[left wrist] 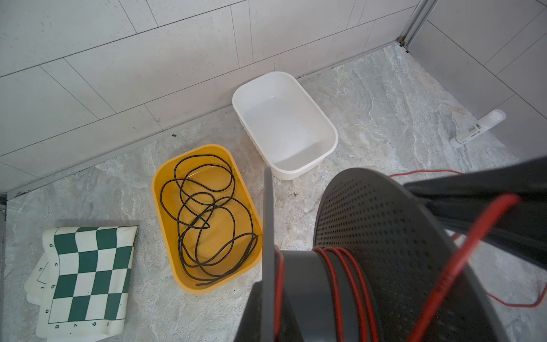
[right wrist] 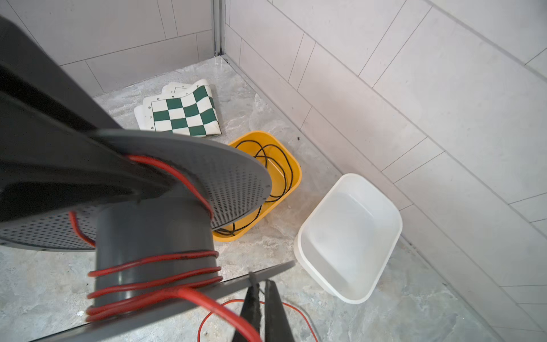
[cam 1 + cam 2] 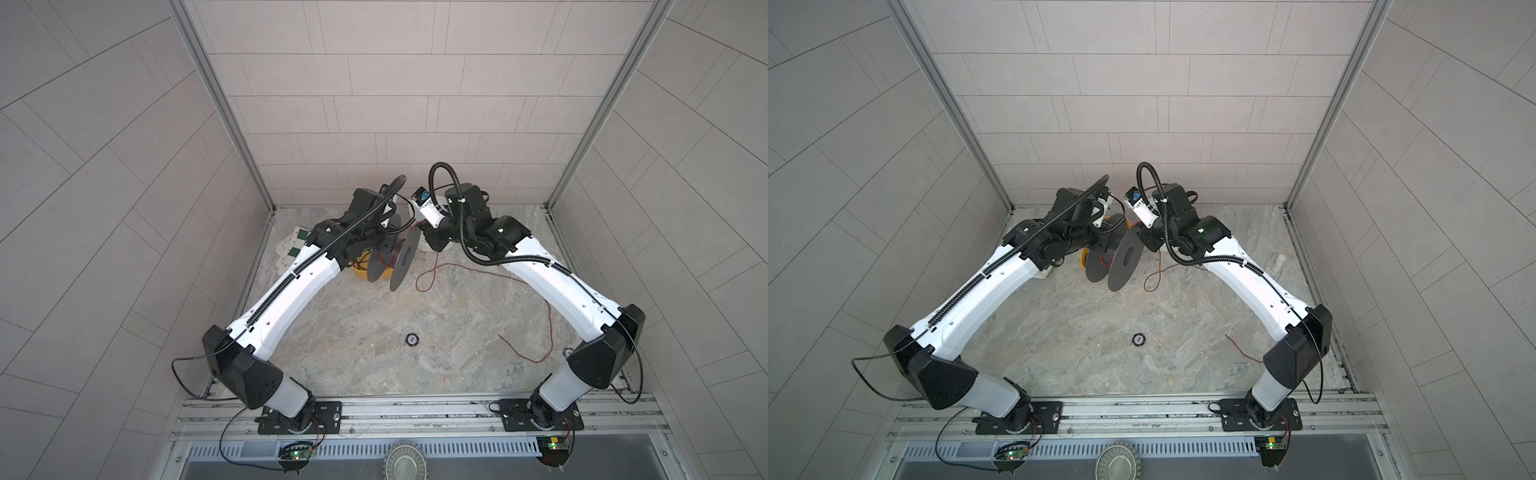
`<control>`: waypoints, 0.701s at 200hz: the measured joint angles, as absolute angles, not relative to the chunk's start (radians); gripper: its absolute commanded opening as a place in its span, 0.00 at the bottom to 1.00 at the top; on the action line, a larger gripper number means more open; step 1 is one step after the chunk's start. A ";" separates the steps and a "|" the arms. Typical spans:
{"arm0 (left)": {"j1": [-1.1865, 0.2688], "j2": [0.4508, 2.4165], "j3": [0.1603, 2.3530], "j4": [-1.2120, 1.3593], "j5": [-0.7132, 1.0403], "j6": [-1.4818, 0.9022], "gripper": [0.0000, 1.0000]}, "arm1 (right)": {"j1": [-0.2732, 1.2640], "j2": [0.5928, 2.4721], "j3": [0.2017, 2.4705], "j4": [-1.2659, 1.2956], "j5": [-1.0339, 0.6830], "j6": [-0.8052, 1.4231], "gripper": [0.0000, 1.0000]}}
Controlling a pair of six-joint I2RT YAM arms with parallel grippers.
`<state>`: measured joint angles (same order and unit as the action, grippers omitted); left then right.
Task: Wrap the cables
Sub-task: 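Draw the right gripper back from the spool, pulling the red cable taut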
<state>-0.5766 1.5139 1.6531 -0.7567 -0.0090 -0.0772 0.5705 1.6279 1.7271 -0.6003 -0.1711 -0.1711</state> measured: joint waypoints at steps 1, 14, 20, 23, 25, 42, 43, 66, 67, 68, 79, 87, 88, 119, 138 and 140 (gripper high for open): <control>-0.577 1.514 1.654 -0.759 -0.007 -0.076 0.00 | 0.567 1.629 1.727 -0.601 -0.174 -0.169 0.07; -0.575 1.513 1.664 -0.796 0.013 -0.063 0.00 | 0.537 1.638 1.727 -0.603 -0.181 -0.152 0.08; -0.574 1.512 1.668 -0.811 0.024 -0.062 0.00 | 0.522 1.641 1.727 -0.603 -0.186 -0.145 0.08; -0.573 1.511 1.671 -0.817 0.029 -0.062 0.00 | 0.513 1.643 1.726 -0.603 -0.188 -0.141 0.08; -0.573 1.511 1.674 -0.821 0.031 -0.061 0.00 | 0.509 1.643 1.726 -0.603 -0.188 -0.139 0.09; -0.569 1.507 1.693 -0.860 0.049 -0.053 0.00 | 0.472 1.644 1.715 -0.593 -0.197 -0.117 0.12; -0.569 1.507 1.695 -0.864 0.051 -0.052 0.00 | 0.470 1.644 1.715 -0.591 -0.197 -0.118 0.12; -0.550 1.494 1.715 -0.942 0.077 -0.050 0.00 | 0.434 1.644 1.693 -0.554 -0.199 -0.092 0.13; -0.549 1.493 1.715 -0.944 0.078 -0.050 0.00 | 0.432 1.644 1.691 -0.553 -0.199 -0.090 0.13; -0.548 1.492 1.716 -0.947 0.080 -0.051 0.00 | 0.431 1.644 1.690 -0.551 -0.200 -0.089 0.13; -0.537 1.484 1.720 -0.971 0.097 -0.051 0.00 | 0.419 1.644 1.670 -0.526 -0.208 -0.076 0.14; -0.526 1.481 1.731 -0.989 0.117 -0.052 0.00 | 0.412 1.644 1.650 -0.505 -0.220 -0.067 0.14; -0.525 1.480 1.732 -0.991 0.119 -0.052 0.00 | 0.411 1.644 1.647 -0.502 -0.223 -0.065 0.14; -0.481 1.479 1.784 -1.044 0.199 -0.068 0.00 | 0.387 1.660 1.570 -0.425 -0.274 -0.025 0.21; -0.448 1.479 1.808 -1.062 0.255 -0.089 0.00 | 0.370 1.684 1.529 -0.383 -0.311 0.001 0.24; -0.443 1.479 1.810 -1.062 0.263 -0.093 0.00 | 0.368 1.687 1.524 -0.378 -0.316 0.005 0.24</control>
